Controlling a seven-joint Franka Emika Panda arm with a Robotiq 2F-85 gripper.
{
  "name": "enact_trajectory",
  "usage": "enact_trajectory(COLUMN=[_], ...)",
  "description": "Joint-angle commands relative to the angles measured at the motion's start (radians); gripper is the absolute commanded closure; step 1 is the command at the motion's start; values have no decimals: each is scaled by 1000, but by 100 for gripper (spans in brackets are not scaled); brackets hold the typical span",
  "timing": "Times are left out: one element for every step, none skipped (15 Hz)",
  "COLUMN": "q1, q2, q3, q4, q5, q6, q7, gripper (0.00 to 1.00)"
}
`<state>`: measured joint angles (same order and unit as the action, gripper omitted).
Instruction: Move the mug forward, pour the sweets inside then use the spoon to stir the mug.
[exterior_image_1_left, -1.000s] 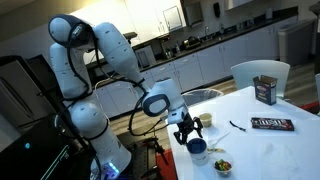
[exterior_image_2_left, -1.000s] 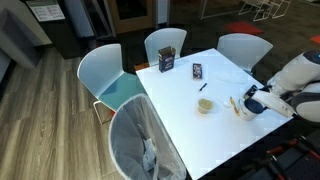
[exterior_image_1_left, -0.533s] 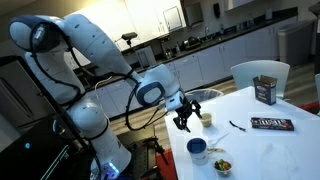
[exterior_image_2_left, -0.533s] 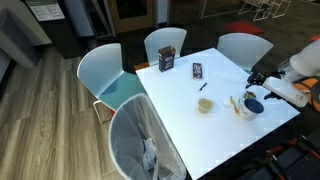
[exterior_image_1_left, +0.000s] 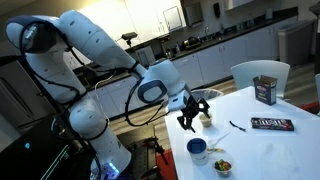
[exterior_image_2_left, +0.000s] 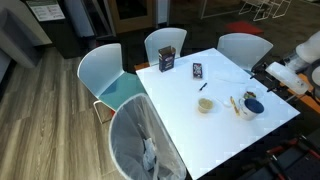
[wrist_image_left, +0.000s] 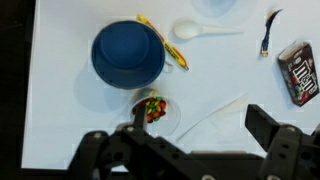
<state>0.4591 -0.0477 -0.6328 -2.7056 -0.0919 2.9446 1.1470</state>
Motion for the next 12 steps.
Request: enact_trajectory(q1=[-280,-348,-397,-440,-472,-495,-515,-536,-548,-588,-618,-679], q2=[74,108,136,177,215,251,294,327,374,398,426,449], q3=[199,242,270,294,312,322,336,359,374,431,478,558], q4=[125,159,184,211,235,258,284,303,328,351,375,405], q5=[124,129,144,147,161,164,195,252,285,379,448,548], q6=[-127,-144,-147,-135,-135,-137,-130,-113,-71,-67,-47,-42], q7=[-107,-115,-125,-117,-117,-103,-103,-118,-116,-167,-191,-245], gripper=[0,0,0,0,0,0,0,0,0,0,0,0])
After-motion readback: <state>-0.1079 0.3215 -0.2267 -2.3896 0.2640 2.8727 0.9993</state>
